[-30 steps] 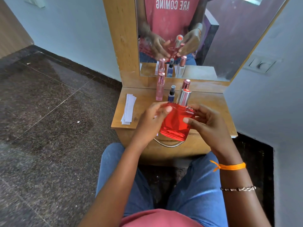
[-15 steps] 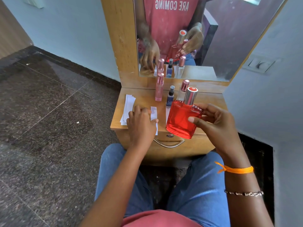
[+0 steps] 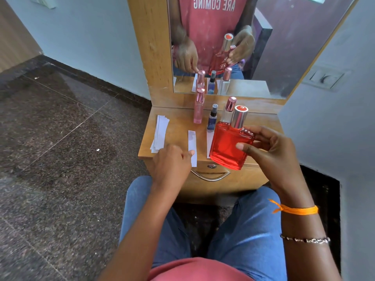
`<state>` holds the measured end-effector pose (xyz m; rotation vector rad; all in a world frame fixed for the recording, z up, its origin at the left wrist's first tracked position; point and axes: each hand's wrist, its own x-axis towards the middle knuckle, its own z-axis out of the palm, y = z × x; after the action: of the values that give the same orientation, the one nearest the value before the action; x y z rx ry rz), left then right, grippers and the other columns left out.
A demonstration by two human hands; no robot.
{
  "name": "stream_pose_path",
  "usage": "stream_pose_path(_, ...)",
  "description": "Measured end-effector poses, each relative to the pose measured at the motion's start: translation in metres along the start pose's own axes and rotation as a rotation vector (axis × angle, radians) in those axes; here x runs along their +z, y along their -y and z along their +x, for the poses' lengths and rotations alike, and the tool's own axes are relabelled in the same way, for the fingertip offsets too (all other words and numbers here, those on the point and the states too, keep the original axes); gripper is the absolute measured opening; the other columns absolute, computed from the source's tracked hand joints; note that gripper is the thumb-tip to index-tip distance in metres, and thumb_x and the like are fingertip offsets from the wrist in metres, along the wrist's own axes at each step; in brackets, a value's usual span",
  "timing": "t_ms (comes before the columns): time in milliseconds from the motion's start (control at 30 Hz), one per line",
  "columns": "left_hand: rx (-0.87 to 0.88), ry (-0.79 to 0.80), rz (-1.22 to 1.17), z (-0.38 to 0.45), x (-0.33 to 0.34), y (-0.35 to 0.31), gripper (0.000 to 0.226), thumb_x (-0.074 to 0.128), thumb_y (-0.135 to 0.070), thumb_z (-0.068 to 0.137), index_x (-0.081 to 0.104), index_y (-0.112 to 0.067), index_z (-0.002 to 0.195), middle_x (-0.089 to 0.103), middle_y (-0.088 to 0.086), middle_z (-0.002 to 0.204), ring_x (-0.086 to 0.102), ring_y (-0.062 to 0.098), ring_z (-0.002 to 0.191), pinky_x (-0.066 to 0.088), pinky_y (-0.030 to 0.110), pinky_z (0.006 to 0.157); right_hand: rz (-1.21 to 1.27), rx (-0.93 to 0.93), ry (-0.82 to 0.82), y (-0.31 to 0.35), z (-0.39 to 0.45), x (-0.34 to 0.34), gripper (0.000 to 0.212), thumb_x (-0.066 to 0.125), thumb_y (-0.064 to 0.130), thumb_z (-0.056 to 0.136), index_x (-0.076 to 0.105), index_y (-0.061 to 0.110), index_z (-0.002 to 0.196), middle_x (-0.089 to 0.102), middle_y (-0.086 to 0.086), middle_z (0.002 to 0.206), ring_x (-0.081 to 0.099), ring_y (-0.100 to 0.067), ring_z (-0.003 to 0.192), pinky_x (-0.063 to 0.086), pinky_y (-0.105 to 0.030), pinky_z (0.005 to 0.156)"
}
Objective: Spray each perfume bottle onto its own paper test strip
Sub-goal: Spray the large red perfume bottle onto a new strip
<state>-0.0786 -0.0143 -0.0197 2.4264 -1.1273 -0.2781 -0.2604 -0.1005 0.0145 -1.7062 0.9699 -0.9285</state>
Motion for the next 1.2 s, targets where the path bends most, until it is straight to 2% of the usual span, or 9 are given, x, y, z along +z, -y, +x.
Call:
stream_pose_path(67, -0.069, 0.141, -0.047, 0.001, -0.003, 0.008, 0.047, 0.053, -0.051, 0.086, 0.059, -0.013, 0.060, 0.062, 0.001, 0.062, 0.059, 0.023, 0.065, 0.043, 0.029, 0.057, -0.004, -0.004, 0.005, 0.000, 0.000, 0.000, 0.036, 0.077, 0.006, 0.074, 0.068, 0.021, 0.106, 0.073, 0.007, 0.094, 0.068, -0.006, 0.082, 0.053, -0.028, 0.079)
stream_pose_path(133, -0.119, 0.255, -0.180, 0.002, -0.004, 0.013, 0.045, 0.052, -0.051, 0.087, 0.067, -0.013, 0.069, 0.070, 0.001, 0.068, 0.066, 0.019, 0.066, 0.050, 0.031, 0.070, -0.007, -0.006, 0.010, 0.000, -0.001, 0.001, 0.035, 0.077, 0.006, 0.074, 0.068, 0.021, 0.105, 0.073, 0.007, 0.094, 0.068, -0.006, 0.082, 0.053, -0.028, 0.079)
stream_pose_path(300, -0.150, 0.250, -0.468, -0.001, 0.001, 0.014, 0.022, 0.064, -0.032, 0.084, 0.071, -0.015, 0.073, 0.071, -0.006, 0.064, 0.056, -0.001, 0.041, 0.043, 0.023, 0.056, -0.017, -0.006, 0.013, 0.000, -0.001, 0.001, 0.036, 0.077, 0.006, 0.074, 0.069, 0.017, 0.107, 0.073, 0.006, 0.094, 0.068, -0.005, 0.081, 0.053, -0.027, 0.079)
stream_pose_path(533, -0.178, 0.232, -0.542, 0.000, 0.006, 0.011, 0.015, 0.066, -0.027, 0.083, 0.068, -0.024, 0.068, 0.070, -0.009, 0.060, 0.055, -0.003, 0.042, 0.041, 0.018, 0.050, 0.023, -0.009, -0.015, -0.002, -0.002, -0.003, 0.035, 0.077, 0.005, 0.073, 0.069, 0.026, 0.100, 0.074, 0.004, 0.094, 0.068, -0.007, 0.083, 0.054, -0.031, 0.082)
stream_pose_path(733, -0.143, 0.183, -0.687, -0.004, 0.002, 0.008, 0.017, 0.067, -0.023, 0.083, 0.067, -0.027, 0.066, 0.069, -0.010, 0.058, 0.051, -0.002, 0.040, 0.043, 0.022, 0.056, 0.052, -0.009, -0.037, -0.005, -0.003, -0.012, 0.034, 0.078, 0.008, 0.073, 0.071, 0.034, 0.095, 0.075, 0.006, 0.093, 0.070, -0.014, 0.088, 0.055, -0.038, 0.086)
stream_pose_path(833, -0.084, 0.184, -0.753, -0.007, -0.001, -0.001, 0.017, 0.067, -0.021, 0.083, 0.068, -0.026, 0.067, 0.069, -0.013, 0.059, 0.051, -0.001, 0.041, 0.046, 0.013, 0.052, 0.048, -0.020, -0.065, -0.004, -0.004, -0.018, 0.040, 0.078, 0.009, 0.073, 0.071, 0.044, 0.090, 0.075, 0.011, 0.090, 0.069, -0.012, 0.085, 0.054, -0.037, 0.085)
stream_pose_path(1000, 0.008, 0.185, -0.790, -0.009, 0.001, -0.020, 0.017, 0.065, -0.020, 0.084, 0.068, -0.025, 0.068, 0.070, -0.012, 0.064, 0.053, -0.001, 0.042, 0.045, 0.010, 0.049, 0.072, -0.031, -0.132, -0.002, -0.006, -0.033, 0.036, 0.077, 0.003, 0.073, 0.071, 0.034, 0.090, 0.075, 0.007, 0.091, 0.068, -0.013, 0.085, 0.054, -0.033, 0.084)
stream_pose_path(1133, 0.071, 0.221, -0.830, -0.009, 0.007, -0.037, 0.020, 0.065, -0.017, 0.084, 0.067, -0.026, 0.067, 0.068, -0.010, 0.059, 0.054, -0.001, 0.043, 0.044, 0.010, 0.048, 0.091, -0.046, -0.183, -0.001, -0.008, -0.045, 0.038, 0.075, 0.000, 0.073, 0.070, 0.032, 0.092, 0.074, 0.015, 0.088, 0.067, -0.006, 0.083, 0.054, -0.023, 0.081)
stream_pose_path(1200, 0.095, 0.240, -0.800, -0.009, 0.012, -0.045, 0.019, 0.065, -0.018, 0.084, 0.067, -0.027, 0.067, 0.068, -0.009, 0.059, 0.054, 0.001, 0.043, 0.045, 0.011, 0.049, 0.095, -0.042, -0.217, -0.002, -0.009, -0.051, 0.037, 0.076, 0.000, 0.073, 0.070, 0.030, 0.094, 0.075, 0.015, 0.090, 0.068, -0.007, 0.084, 0.054, -0.027, 0.083)
